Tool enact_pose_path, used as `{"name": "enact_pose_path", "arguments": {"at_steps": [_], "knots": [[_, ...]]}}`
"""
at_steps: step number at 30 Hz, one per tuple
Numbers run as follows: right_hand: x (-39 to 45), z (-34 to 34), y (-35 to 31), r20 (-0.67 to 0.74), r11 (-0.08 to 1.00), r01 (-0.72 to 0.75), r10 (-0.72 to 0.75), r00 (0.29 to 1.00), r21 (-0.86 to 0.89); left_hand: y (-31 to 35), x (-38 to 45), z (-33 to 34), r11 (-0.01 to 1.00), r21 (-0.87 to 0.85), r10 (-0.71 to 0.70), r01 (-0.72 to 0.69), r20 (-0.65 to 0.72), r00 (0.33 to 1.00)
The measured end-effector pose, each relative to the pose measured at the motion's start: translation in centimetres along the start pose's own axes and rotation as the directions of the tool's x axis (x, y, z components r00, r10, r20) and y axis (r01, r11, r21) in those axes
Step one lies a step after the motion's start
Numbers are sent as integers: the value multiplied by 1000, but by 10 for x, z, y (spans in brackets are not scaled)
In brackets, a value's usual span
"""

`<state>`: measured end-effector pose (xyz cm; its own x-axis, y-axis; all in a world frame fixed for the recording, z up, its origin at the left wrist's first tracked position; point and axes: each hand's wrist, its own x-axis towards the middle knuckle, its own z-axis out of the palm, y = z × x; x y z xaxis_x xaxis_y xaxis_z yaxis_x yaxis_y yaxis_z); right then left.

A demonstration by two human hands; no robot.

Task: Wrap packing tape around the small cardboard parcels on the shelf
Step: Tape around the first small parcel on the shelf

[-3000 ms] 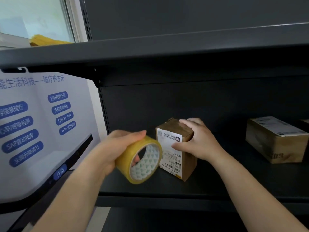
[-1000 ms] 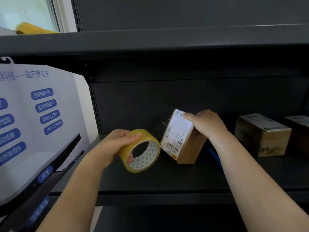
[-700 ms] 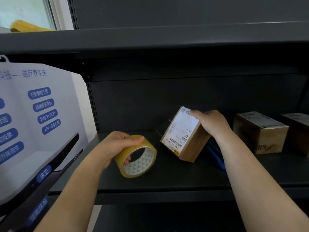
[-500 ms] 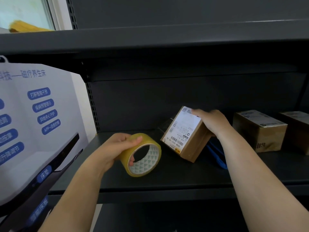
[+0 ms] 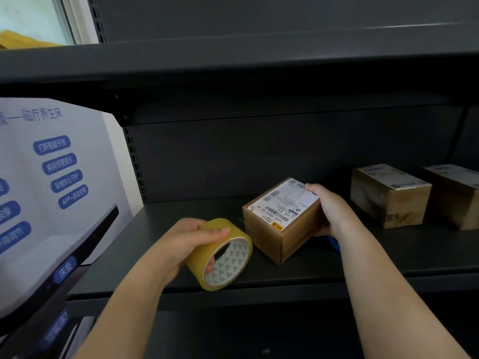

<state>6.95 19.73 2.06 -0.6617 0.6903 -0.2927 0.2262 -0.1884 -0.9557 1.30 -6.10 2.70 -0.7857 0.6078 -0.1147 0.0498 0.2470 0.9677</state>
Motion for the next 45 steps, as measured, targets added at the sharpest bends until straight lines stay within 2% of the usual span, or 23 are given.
{"name": "enact_pose_path", "arguments": {"at_steps": [3, 5, 9, 10, 11, 13, 14, 15, 17, 18, 20, 21, 23, 27, 30, 33, 37, 40, 42, 45], "knots": [[-1, 7, -4, -45, 993, -13, 8, 999, -119, 0, -5, 1, 998, 56, -22, 23, -12, 1000], [-1, 10, -6, -82, 941, 34, -66, 994, -337, 2, -7, -1, 996, 81, -37, 39, -19, 999], [1, 12, -4, -57, 685, 199, -332, 941, -701, 0, -11, -2, 996, 77, -32, 34, -32, 999], [-1, 12, -4, -33, 575, 256, -443, 896, -777, 0, -11, -2, 997, 74, -28, 31, -35, 999], [-2, 11, -4, 18, 438, 329, -578, 816, -837, -1, -12, -1, 997, 73, -25, 27, -35, 999], [-15, 9, -9, 248, 114, 518, -779, 575, -847, -1, -12, -2, 997, 74, -22, 24, -27, 999], [-24, 8, -13, 398, -18, 615, -777, 488, -788, -1, -12, -2, 997, 72, -20, 21, -22, 1000], [-34, 8, -16, 532, -63, 708, -708, 465, -703, -1, -13, -3, 998, 68, -17, 18, -18, 1000], [-49, 8, -15, 710, 14, 803, -458, 535, -596, -2, -13, -3, 997, 72, -11, 12, -16, 1000], [-52, 9, -12, 754, 6, 802, -336, 564, -597, -3, -12, -4, 997, 74, -10, 11, -18, 1000], [-50, 10, -3, 776, -126, 773, -236, 585, -621, -4, -11, -5, 996, 83, -11, 13, -21, 1000], [-48, 11, 1, 770, -177, 754, -247, 588, -633, -5, -11, -6, 996, 87, -10, 12, -23, 1000], [-48, 14, 8, 745, -213, 721, -312, 590, -660, -6, -10, -10, 996, 86, -1, 4, -31, 1000], [-50, 28, 17, 685, -208, 667, -398, 610, -715, -1, -4, -24, 999, 45, -2, 6, -83, 997], [-51, 42, 21, 641, -212, 626, -462, 612, -751, 2, 3, -36, 994, 108, 25, -14, -101, 995], [-53, 50, 26, 624, -214, 618, -519, 584, -756, -3, 7, -43, 991, 128, 38, -26, -87, 996], [-52, 51, 29, 621, -240, 613, -567, 541, -753, -13, 8, -51, 1000, 8, 24, -24, -43, 999], [-53, 56, 30, 612, -267, 586, -582, 535, -765, -17, 9, -54, 999, -15, 28, -28, 1, 1000], [-54, 56, 29, 588, -243, 577, -600, 542, -780, -18, 10, -52, 999, -13, 34, -34, -2, 999], [-54, 49, 17, 468, -71, 571, -660, 588, -818, -17, 11, -51, 996, 38, 77, -75, -43, 996]]}}
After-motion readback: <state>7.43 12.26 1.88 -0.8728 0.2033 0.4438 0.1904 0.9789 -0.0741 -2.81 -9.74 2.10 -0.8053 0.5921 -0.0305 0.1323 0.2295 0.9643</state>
